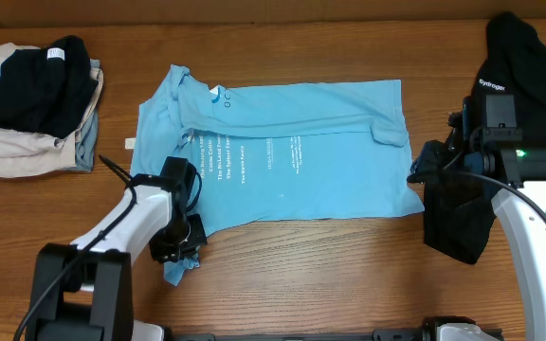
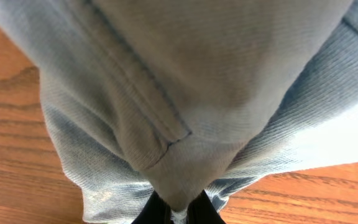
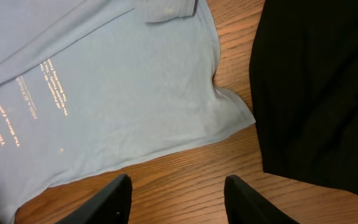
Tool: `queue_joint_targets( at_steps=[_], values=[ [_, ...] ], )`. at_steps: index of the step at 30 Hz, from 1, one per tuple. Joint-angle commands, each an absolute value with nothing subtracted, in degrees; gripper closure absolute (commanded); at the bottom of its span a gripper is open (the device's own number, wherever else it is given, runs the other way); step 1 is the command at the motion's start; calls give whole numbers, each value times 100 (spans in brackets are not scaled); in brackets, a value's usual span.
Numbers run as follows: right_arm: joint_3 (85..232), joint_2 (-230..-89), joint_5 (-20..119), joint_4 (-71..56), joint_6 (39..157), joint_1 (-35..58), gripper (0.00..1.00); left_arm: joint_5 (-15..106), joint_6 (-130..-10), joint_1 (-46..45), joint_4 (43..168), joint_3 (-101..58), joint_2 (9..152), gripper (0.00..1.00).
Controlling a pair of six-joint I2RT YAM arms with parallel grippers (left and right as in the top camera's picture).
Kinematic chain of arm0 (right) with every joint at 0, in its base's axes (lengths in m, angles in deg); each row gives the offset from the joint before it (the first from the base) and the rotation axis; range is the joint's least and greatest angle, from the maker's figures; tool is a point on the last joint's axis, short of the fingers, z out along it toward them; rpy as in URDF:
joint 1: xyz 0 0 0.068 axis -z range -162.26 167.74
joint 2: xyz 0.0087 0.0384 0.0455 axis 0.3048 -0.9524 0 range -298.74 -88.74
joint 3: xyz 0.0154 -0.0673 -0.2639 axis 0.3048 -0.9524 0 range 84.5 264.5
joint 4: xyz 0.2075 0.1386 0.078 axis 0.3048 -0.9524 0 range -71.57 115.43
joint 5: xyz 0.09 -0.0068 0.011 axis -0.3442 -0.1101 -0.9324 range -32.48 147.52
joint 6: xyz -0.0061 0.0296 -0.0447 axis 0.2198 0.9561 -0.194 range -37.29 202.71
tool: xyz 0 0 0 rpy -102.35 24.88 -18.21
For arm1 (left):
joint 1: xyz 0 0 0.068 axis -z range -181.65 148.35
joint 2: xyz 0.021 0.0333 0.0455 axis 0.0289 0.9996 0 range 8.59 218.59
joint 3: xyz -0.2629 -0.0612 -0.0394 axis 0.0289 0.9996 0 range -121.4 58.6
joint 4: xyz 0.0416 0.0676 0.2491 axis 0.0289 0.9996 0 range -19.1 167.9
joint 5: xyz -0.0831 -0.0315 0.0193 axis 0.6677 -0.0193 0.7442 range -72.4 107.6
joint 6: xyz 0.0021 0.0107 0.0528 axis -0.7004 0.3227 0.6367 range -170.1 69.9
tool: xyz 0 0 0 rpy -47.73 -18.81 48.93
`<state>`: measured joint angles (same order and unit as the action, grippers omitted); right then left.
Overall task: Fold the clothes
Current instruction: 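Grasp the T-shirt's bottom corners with left and right grippers, then fold the bottom edge up toward the collar with both grippers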
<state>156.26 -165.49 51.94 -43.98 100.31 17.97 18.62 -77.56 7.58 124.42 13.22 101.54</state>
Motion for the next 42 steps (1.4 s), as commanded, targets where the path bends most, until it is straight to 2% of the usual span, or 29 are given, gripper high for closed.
queue_joint_targets(
  at_steps=[1, 9, 19, 28, 35, 37, 38, 42],
  values=[
    [15600, -16696, 5181, -4365, 10058, 1780, 50, 2264, -7230, 802, 12601, 994, 10407, 96],
    [15082, -17563, 5181, -4070, 10060, 1769, 50, 2165, -6775, 802, 13464, -337, 10407, 96],
    [13906, -18022, 5450, -2829, 10134, 1771, 50, 1735, -6633, 795, 14184, -1419, 10407, 96],
    [13015, -18040, 5659, -1666, 10403, 1775, 50, 1702, -6379, 577, 14358, -1828, 10407, 96],
    [12870, -18046, 5832, -1141, 10554, 1775, 51, 1700, -6314, 400, 14400, -1835, 10407, 96],
    [12870, -18049, 5904, -1052, 10582, 1775, 56, 1698, -6310, 376, 14398, -1835, 10407, 96],
    [12870, -18049, 5965, -1017, 10683, 1775, 69, 1700, -6310, 360, 14398, -1837, 10407, 96],
    [12870, -18049, 5963, -975, 10696, 1775, 91, 1698, -6310, 356, 14398, -1837, 10407, 96]
  ],
)
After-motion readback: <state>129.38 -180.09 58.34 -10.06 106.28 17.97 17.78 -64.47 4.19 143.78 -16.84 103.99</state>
